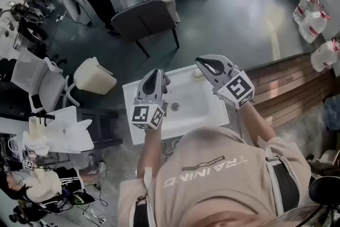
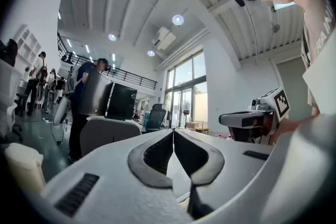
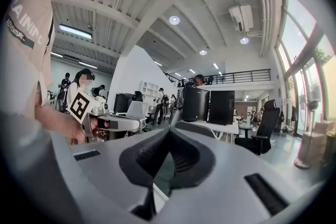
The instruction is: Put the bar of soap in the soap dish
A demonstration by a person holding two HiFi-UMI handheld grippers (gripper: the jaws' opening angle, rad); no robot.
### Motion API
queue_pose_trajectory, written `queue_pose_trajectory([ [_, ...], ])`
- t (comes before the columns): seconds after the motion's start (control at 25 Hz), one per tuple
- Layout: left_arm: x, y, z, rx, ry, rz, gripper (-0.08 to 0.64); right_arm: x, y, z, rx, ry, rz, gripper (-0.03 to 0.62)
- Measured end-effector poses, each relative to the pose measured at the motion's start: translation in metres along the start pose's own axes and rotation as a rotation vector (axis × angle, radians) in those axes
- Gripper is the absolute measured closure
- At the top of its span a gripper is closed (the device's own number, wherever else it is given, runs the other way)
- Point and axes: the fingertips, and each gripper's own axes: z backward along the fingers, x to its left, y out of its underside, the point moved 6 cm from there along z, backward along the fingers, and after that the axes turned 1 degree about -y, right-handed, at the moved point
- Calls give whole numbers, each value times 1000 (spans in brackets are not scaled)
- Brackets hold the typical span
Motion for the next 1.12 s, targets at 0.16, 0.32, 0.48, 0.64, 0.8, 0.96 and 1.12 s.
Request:
queue_pose_trajectory([
  [0.16, 1, -5, 9, -26, -36, -41, 549, -5, -3, 4, -32, 39, -41, 580],
  [0.32, -6, -1, 20, -31, -65, -112, 549, -7, 9, 10, -41, 88, -65, 580],
  [0.48, -13, 12, 27, 1, -66, -117, 549, 0, 22, 15, -50, 64, -86, 580],
  [0.64, -12, 19, 34, 28, -70, -93, 549, 9, 34, 16, -1, 60, -55, 580],
  [0.8, -8, 20, 39, 25, -77, -85, 549, 10, 36, 15, 2, 64, -47, 580],
  [0.96, -9, 21, 43, 27, -83, -85, 549, 8, 32, 16, -9, 71, -53, 580],
  [1.12, -15, 26, 48, 42, -91, -76, 549, 9, 35, 22, -6, 76, -57, 580],
])
